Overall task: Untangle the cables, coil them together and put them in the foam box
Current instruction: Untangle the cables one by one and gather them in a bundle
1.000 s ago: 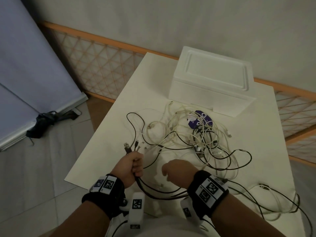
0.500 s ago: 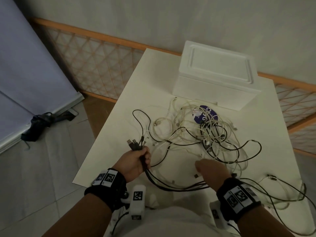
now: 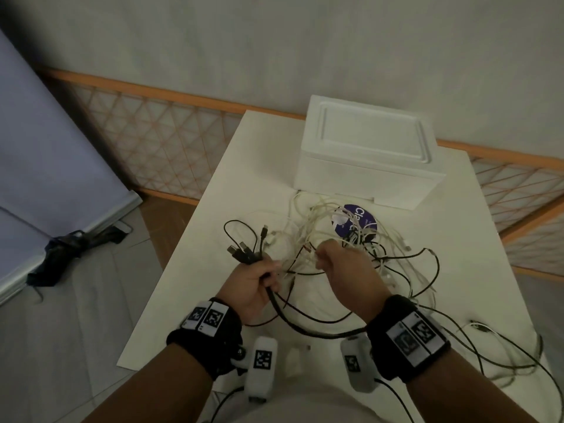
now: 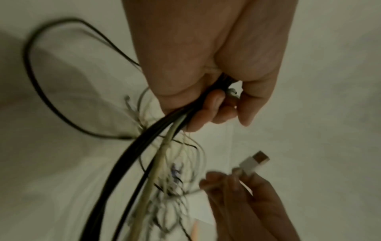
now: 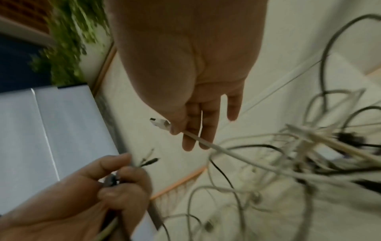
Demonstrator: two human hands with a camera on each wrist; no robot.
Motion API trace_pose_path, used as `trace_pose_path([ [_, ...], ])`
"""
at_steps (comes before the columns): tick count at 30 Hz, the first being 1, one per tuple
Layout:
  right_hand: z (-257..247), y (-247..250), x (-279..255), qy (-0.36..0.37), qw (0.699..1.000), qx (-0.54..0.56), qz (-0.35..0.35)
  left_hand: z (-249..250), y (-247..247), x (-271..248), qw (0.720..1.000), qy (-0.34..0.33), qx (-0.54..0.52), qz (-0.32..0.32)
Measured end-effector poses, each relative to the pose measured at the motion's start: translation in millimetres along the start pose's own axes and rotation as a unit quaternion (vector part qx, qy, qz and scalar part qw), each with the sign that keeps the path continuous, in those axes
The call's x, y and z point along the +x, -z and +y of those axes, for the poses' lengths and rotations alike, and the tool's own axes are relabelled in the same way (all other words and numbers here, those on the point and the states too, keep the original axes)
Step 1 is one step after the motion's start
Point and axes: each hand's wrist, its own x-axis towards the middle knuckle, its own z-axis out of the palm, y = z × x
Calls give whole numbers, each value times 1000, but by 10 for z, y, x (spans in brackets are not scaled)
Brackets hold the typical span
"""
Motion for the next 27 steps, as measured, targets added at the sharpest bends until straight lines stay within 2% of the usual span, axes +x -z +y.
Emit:
trace_pose_path([
  [4,-265,223,164,4,989,144,26,84,-356,-48,996,-56,0,-75],
  [8,-291,263,279,2,974,211,85,113,-512,-4,991,-109,4,-74],
  [20,-326,212,300,-48,955,261,135,37,-569,43,994,-93,5,-61],
  [24,-382,171,282,-52,950,286,112,28,-571,44,989,-98,52,-99],
  [27,-381,139,288,-66,944,304,108,33,-562,36,987,-68,79,-125],
])
